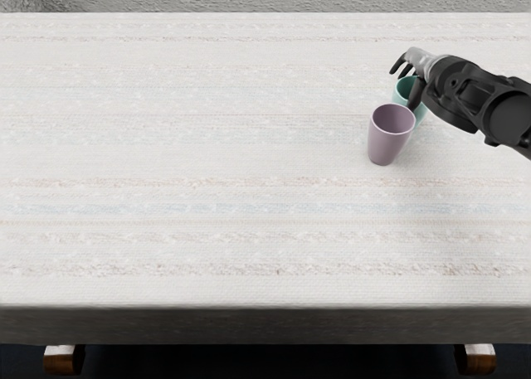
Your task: Pick up cup and place in cup with right hand
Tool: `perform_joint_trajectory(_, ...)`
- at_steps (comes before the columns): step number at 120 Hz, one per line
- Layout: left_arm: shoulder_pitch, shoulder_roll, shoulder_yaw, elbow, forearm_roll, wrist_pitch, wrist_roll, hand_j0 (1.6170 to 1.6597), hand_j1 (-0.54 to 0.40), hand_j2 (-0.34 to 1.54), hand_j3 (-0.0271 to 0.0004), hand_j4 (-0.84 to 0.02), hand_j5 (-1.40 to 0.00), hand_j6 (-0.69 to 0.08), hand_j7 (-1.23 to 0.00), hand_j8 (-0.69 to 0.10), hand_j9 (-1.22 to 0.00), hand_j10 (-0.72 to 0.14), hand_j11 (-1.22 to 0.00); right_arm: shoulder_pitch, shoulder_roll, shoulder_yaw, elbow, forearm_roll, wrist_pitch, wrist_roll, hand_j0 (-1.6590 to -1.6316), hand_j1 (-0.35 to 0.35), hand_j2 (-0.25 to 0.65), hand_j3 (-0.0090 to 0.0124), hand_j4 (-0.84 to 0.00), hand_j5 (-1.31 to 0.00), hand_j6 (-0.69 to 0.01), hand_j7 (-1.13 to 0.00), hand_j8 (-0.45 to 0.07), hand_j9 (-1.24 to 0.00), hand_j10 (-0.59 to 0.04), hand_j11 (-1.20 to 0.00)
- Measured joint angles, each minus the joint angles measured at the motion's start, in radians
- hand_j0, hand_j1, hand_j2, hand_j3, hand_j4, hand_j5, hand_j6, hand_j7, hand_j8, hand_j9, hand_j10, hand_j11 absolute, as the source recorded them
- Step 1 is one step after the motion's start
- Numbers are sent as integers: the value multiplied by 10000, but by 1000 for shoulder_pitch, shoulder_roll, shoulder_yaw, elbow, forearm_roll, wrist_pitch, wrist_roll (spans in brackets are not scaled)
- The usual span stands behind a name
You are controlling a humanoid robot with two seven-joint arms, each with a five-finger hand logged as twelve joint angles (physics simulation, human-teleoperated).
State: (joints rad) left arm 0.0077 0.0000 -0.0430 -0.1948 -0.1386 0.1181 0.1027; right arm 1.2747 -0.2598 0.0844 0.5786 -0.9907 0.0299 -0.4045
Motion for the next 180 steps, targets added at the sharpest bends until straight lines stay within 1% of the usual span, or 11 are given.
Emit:
perform_joint_trajectory(19, 0, 0, 0, 0, 0, 0, 0, 16581, 3491, 1, 0, -4, -1, -5, -1, -4, -1, -3, 0, 7, -9, 10, 5, 10, 19, -1, -16575, 729, 228, 0, -3884, -5109, -3917, -5068, -3316, -5111, -3522, -5132)
perform_joint_trajectory(56, 0, 0, 0, 0, 0, 0, 0, 16581, 3491, 1, 0, -4, -1, -5, -1, -4, 0, -3, 0, 22, -24, 16, 7, 22, 36, -3, -16575, 763, 198, 0, -4039, -5281, -4056, -5266, -3203, -5305, -3422, -5290)
perform_joint_trajectory(77, 0, 0, 0, 0, 0, 0, 0, 16581, 3491, 1, 0, -4, -1, -5, -1, -4, 0, -3, 0, 46, -38, 16, 12, 39, 54, -6, -16577, 857, 413, 0, -4103, -5333, -4113, -5331, -3203, -5317, -3409, -5340)
perform_joint_trajectory(89, 0, 0, 0, 0, 0, 0, 0, 16581, 3491, 1, 0, -4, -1, -5, 0, -4, 0, -3, 0, 66, -64, 16, 40, 59, 66, -12, -16577, 828, 660, 0, -4107, -5363, -4123, -5350, -3277, -5349, -3466, -5363)
perform_joint_trajectory(103, 0, 0, 0, 0, 0, 0, 0, 16581, 3491, 1, 0, -4, -1, -5, -1, -4, 0, -3, 0, 90, -130, 17, 122, 98, 79, -27, -16578, 829, 841, 0, -4129, -5391, -4143, -5378, -3354, -5400, -3543, -5394)
perform_joint_trajectory(116, 0, 0, 0, 0, 0, 0, 0, 16581, 3491, 1, 0, -4, -1, -5, -1, -4, 0, -3, 0, 114, -201, 20, 215, 121, 83, -60, -16577, 830, 991, 0, -4188, -5509, -4212, -5479, -3388, -5533, -3567, -5503)
perform_joint_trajectory(139, 0, 0, 0, 0, 0, 0, 0, 16581, 3491, 1, 0, -4, -1, -5, 0, -4, 0, -3, 0, 143, -309, 58, 371, 132, 96, -131, -16582, 932, 1674, 0, -4249, -5619, -4280, -5580, -3540, -5563, -3672, -5572)
perform_joint_trajectory(145, 0, 0, 0, 0, 0, 0, 0, 16581, 3491, 1, 0, -4, -1, -5, 0, -4, 0, -3, 0, 149, -338, 76, 424, 133, 101, -156, -16579, 910, 1427, 0, -4235, -5661, -4283, -5594, -3460, -5584, -3604, -5591)
perform_joint_trajectory(153, 0, 0, 0, 0, 0, 0, 0, 16581, 3491, 0, 0, -4, 0, -5, 0, -4, 0, -3, 0, 157, -376, 99, 493, 133, 105, -180, -16581, 923, 1588, 0, -4241, -5684, -4293, -5613, -3515, -5591, -3660, -5598)
perform_joint_trajectory(165, 0, 0, 0, 0, 0, 0, 0, 16581, 3491, 0, 0, -4, 0, -5, 0, -4, 0, -3, 0, 164, -420, 128, 570, 134, 115, -196, -16581, 959, 1883, 0, -4234, -5719, -4295, -5634, -3606, -5627, -3769, -5605)
perform_joint_trajectory(180, 0, 0, 0, 0, 0, 0, 0, 16581, 3491, 0, 0, -4, 0, -5, 0, -4, 0, -3, 0, 167, -440, 152, 624, 135, 124, -203, -16580, 967, 1609, 0, -4218, -5767, -4299, -5649, -3504, -5645, -3662, -5628)
